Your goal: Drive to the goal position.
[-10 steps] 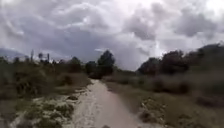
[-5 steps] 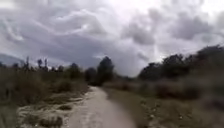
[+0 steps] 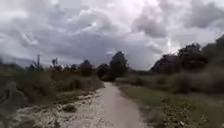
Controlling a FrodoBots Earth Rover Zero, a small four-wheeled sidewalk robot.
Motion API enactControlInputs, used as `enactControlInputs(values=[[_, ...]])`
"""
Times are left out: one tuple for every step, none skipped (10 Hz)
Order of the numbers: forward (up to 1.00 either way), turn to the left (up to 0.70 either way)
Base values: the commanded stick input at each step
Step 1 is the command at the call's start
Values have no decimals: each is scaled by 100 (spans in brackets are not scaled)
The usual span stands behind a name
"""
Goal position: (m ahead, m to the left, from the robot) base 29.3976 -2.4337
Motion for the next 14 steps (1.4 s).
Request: enactControlInputs(values=[[85, 34], [85, 34], [85, 13], [85, 0], [85, 0], [85, 0], [85, 0], [85, 0], [85, 0], [85, 0], [85, 0], [85, 0], [85, 0], [85, 0]])
